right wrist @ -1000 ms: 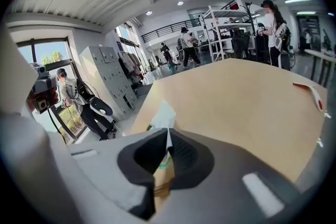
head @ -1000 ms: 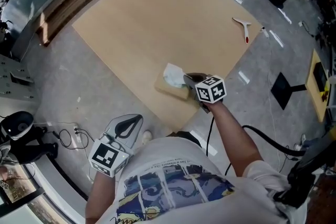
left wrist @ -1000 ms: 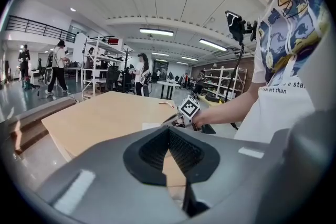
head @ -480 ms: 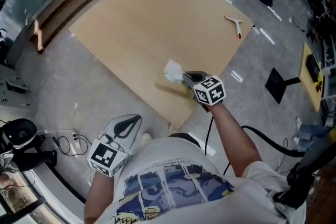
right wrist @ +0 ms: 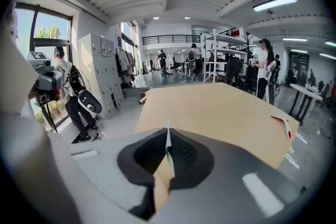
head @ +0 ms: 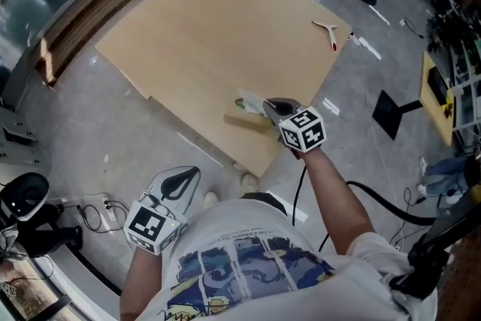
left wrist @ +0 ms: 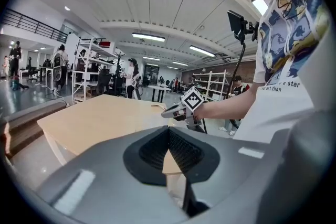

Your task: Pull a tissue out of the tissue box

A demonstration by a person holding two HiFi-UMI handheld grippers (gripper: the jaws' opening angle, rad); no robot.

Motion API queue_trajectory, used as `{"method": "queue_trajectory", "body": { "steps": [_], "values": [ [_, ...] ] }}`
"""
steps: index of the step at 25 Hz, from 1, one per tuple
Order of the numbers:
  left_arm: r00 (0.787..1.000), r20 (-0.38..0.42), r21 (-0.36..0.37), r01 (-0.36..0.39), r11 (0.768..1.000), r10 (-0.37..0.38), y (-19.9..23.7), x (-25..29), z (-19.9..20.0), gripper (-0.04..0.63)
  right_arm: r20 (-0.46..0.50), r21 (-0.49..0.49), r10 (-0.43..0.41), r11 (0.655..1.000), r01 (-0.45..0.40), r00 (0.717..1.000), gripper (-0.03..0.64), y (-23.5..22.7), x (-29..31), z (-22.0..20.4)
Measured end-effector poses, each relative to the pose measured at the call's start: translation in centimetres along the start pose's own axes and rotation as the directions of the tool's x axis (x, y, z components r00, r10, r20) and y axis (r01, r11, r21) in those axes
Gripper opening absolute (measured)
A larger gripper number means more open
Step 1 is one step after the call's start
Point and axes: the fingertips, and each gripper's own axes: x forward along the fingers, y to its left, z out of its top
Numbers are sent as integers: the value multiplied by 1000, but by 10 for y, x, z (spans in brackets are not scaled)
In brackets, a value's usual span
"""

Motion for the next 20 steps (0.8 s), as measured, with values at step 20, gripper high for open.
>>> {"method": "queue_trajectory", "body": {
  "steps": [20],
  "values": [
    [992,6,25,127,992,-127,-14,-27,-20,5,133,-13,-50,999,52,990,3,75,-71,44]
  ]
}}
